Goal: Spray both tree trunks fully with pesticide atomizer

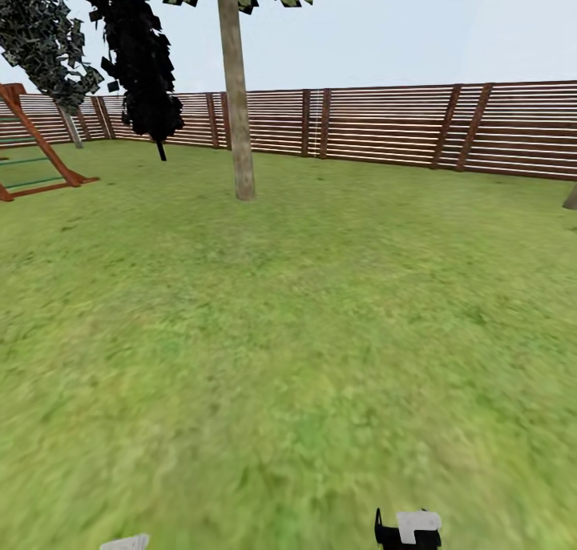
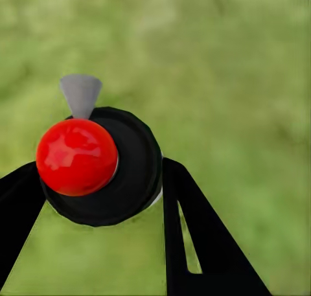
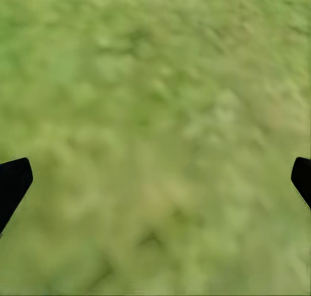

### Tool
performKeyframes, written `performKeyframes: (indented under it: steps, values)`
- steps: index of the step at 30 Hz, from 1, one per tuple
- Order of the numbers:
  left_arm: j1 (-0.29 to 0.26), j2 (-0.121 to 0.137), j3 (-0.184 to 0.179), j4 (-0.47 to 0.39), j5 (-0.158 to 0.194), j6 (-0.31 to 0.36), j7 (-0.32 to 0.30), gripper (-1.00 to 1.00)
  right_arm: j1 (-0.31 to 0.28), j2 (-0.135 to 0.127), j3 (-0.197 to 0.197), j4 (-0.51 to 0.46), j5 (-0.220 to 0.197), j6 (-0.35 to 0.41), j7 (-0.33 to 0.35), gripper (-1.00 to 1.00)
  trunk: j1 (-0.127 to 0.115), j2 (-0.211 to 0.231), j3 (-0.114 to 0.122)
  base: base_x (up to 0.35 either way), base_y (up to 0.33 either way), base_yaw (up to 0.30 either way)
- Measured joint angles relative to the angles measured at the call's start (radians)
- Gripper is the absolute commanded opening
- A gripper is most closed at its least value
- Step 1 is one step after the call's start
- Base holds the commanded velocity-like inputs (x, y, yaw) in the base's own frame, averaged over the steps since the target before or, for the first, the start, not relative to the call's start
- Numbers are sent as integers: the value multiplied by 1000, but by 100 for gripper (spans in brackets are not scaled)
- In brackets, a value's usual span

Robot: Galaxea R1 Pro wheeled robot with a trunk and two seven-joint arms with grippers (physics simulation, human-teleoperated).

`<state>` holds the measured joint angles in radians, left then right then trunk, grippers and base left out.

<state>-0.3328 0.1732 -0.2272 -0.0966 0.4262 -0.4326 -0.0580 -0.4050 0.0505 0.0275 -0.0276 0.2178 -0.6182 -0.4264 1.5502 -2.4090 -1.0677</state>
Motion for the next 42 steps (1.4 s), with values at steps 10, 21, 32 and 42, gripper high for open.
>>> performKeyframes:
  steps: [10, 21, 32, 42]
  values:
    - [0, 0, 0, 0, 0, 0, 1, -100, 0, 0, 0, 0, 0, 0, 0, 100, 0, 0, 0, 339, 0, 0]
    - [0, 0, 0, 0, 0, 0, 0, -100, 0, 0, 0, 0, 0, 0, 0, 100, 0, 0, 0, 339, 0, 0]
    - [0, 0, 0, 0, 0, 0, 1, -100, 0, 0, 0, 0, 0, 0, 0, 100, 0, 0, 0, 339, 0, 0]
    - [0, -1, -2, 1, -4, 0, 0, -100, 0, 0, 0, 0, 0, 0, 0, 100, 0, 0, 0, 339, 0, 0]
